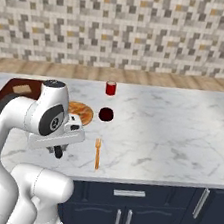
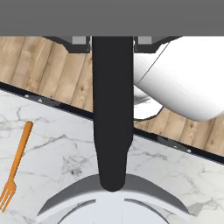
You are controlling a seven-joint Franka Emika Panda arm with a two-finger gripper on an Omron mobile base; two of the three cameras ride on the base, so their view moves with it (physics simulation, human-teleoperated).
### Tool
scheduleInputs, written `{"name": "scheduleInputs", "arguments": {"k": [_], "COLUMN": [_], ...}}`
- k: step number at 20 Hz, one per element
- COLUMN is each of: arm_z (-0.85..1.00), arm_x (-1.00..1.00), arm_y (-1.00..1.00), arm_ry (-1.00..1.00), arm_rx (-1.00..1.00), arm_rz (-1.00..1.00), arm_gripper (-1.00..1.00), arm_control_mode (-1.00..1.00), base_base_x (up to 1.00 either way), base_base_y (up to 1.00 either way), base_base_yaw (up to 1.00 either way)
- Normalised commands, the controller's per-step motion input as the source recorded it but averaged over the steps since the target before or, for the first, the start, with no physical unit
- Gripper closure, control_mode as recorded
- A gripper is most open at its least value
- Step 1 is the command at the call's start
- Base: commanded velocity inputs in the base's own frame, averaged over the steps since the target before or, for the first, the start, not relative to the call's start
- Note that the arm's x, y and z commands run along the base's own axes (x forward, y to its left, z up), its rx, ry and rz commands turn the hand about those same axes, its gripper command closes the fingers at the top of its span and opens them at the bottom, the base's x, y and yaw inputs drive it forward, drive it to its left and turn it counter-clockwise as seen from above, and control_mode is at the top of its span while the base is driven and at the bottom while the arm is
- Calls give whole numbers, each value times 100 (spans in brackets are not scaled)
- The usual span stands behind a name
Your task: Take the pizza cutter from the drawer on the left and place it on the dining counter for cutting.
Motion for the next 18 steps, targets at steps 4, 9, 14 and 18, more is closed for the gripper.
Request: {"name": "scheduleInputs", "arguments": {"k": [4,9,14,18], "arm_z": [0,0,0,-7], "arm_x": [0,0,0,14], "arm_y": [0,0,0,11], "arm_ry": [0,0,0,0], "arm_rx": [0,0,0,-1], "arm_rz": [0,0,0,1], "arm_gripper": [100,100,100,100], "arm_control_mode": [100,100,100,-100], "base_base_x": [0,0,0,1], "base_base_y": [0,0,0,3], "base_base_yaw": [0,0,0,0]}}
